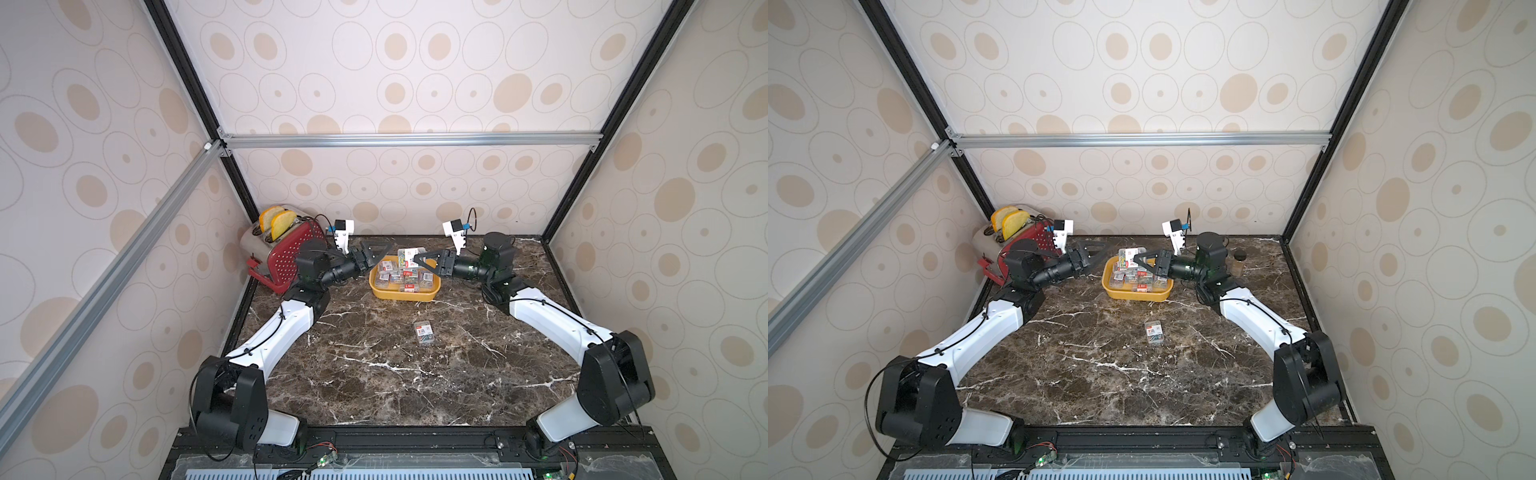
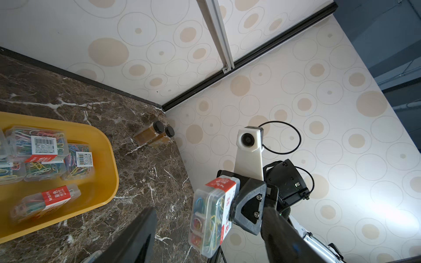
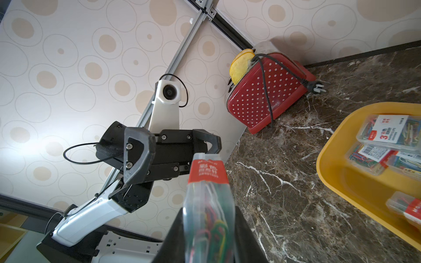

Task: Take the paper clips out of the storage box
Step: Place the boxed paper clips at the center of the board.

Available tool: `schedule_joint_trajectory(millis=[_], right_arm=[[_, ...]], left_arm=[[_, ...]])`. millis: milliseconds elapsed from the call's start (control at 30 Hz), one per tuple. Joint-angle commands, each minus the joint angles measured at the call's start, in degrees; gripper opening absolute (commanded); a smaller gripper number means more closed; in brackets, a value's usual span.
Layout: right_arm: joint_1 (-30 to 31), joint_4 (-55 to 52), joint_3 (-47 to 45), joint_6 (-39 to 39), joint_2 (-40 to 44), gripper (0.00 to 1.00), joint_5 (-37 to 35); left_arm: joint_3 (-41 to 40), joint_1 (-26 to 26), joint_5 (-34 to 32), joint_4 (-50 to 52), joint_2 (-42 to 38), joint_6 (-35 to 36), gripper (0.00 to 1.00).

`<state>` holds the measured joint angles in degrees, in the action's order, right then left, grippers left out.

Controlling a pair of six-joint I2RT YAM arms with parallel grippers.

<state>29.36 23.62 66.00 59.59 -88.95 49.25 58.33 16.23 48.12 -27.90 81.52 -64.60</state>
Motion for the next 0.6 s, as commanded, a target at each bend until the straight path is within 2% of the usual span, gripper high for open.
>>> schedule_joint_trajectory(millis=[0,567], right_arm=[[0.34,5.37,2.47,2.66,-0.66,0.09,1.63],[1.31,9.57,4.75,6.22,-4.13,0.09,2.73]], left_arm=[[1.08,0.94,1.34,-5.12,0.87,-1.79,0.73],[2.84,3.21,2.14,-12.14,4.7,-5.83,0.52]])
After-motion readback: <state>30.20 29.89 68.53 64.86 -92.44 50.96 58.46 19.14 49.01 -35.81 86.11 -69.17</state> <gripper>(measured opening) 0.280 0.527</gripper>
